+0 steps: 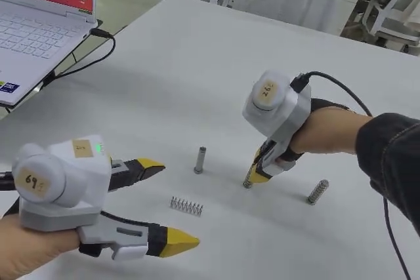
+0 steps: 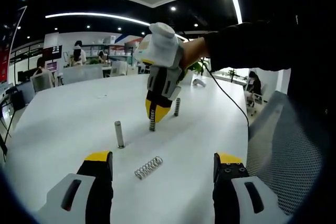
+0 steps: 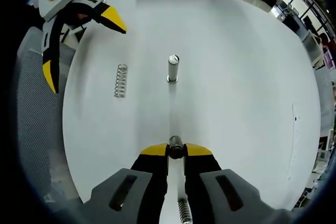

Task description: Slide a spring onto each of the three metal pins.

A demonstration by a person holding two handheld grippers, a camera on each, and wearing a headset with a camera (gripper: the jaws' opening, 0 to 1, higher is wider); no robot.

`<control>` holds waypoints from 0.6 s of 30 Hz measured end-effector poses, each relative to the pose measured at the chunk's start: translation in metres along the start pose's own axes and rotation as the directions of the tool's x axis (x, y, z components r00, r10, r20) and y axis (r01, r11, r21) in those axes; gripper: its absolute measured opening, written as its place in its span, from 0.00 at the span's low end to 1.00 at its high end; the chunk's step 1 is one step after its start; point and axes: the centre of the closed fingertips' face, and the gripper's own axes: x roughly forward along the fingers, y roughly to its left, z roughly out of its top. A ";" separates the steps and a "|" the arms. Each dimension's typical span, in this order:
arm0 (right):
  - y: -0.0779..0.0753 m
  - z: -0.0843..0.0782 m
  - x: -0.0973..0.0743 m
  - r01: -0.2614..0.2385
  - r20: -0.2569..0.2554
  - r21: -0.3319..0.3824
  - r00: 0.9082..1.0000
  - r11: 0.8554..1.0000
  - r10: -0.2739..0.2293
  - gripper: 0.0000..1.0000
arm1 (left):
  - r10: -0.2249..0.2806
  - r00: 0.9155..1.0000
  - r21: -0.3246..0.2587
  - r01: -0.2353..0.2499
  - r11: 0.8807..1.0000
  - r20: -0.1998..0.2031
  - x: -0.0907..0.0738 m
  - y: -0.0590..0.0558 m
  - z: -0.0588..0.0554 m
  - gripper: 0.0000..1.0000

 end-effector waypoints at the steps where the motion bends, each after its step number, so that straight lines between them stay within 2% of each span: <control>1: -0.001 0.001 0.000 0.004 0.007 0.001 1.000 1.000 -0.004 0.09 | 0.000 1.000 -0.001 0.000 1.000 0.001 0.000 0.000 0.000 0.75; 5: 0.000 0.001 0.000 -0.005 0.005 0.007 1.000 1.000 0.005 0.09 | -0.001 1.000 0.000 0.001 1.000 -0.001 0.000 0.000 0.000 0.75; 9: 0.000 -0.001 0.001 -0.003 0.003 0.004 1.000 1.000 0.003 0.15 | 0.000 1.000 0.001 0.000 1.000 0.000 0.000 -0.001 0.000 0.75; 11: 0.000 -0.002 0.000 -0.003 0.002 0.005 1.000 1.000 0.003 0.15 | 0.000 1.000 0.001 0.000 1.000 0.000 0.000 -0.001 0.001 0.74; 18: -0.003 0.000 -0.009 0.012 0.028 0.013 1.000 1.000 -0.012 0.18 | -0.003 1.000 0.005 0.003 1.000 0.000 0.001 -0.003 0.001 0.74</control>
